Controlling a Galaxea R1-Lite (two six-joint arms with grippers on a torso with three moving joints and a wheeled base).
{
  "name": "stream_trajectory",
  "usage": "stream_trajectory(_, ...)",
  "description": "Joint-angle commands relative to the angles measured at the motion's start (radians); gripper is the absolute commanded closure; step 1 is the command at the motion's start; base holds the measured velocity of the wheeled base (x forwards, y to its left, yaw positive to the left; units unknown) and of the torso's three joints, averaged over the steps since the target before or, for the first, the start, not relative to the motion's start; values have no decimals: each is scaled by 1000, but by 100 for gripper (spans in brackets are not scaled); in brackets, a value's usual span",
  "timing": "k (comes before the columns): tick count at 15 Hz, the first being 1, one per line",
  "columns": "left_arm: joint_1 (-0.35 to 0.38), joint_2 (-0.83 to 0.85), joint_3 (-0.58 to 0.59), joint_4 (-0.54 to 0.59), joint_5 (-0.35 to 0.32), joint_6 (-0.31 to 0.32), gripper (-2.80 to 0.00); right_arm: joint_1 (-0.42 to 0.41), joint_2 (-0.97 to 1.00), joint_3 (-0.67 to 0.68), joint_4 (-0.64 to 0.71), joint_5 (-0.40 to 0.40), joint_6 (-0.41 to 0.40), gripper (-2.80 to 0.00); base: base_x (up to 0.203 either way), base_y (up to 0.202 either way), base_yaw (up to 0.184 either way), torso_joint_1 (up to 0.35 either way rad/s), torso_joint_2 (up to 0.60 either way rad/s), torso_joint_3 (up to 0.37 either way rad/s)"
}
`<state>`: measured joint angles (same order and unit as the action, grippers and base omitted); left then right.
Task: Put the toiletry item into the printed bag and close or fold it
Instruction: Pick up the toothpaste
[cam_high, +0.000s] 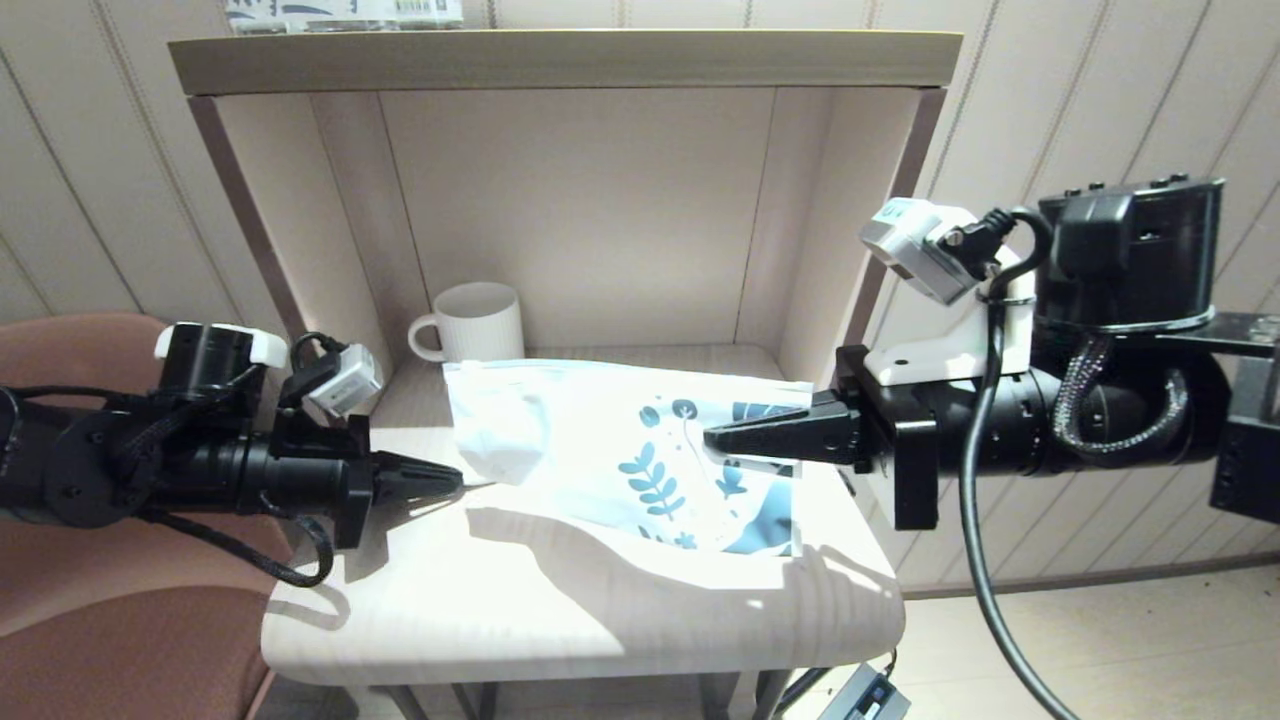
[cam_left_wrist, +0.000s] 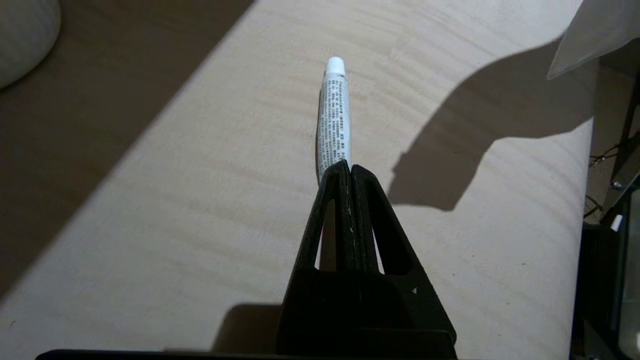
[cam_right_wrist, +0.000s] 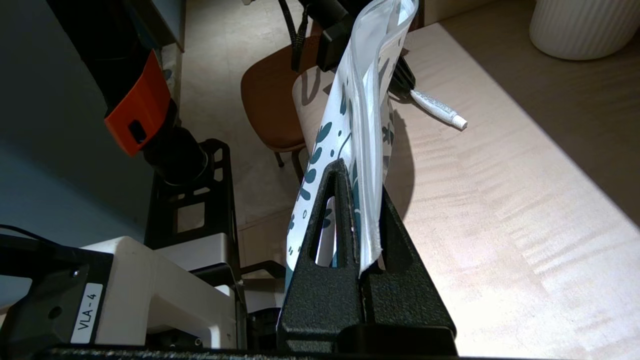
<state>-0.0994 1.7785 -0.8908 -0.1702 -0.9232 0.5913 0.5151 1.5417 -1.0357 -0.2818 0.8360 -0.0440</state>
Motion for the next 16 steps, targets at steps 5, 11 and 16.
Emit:
stream_trajectory(5, -8, -42, 12, 1, -8, -1, 0, 3, -19, 16, 0, 3, 0, 0, 0, 0, 0, 0, 0, 0)
stream_trajectory(11, -36, -23, -3, 3, -6, -12, 0, 5, -28, 22, 0, 3, 0, 0, 0, 0, 0, 0, 0, 0)
stream_trajectory(16, -64, -1, -29, -1, 23, -47, -280, 2, -32, 34, 0, 3, 0, 0, 0, 0, 0, 0, 0, 0)
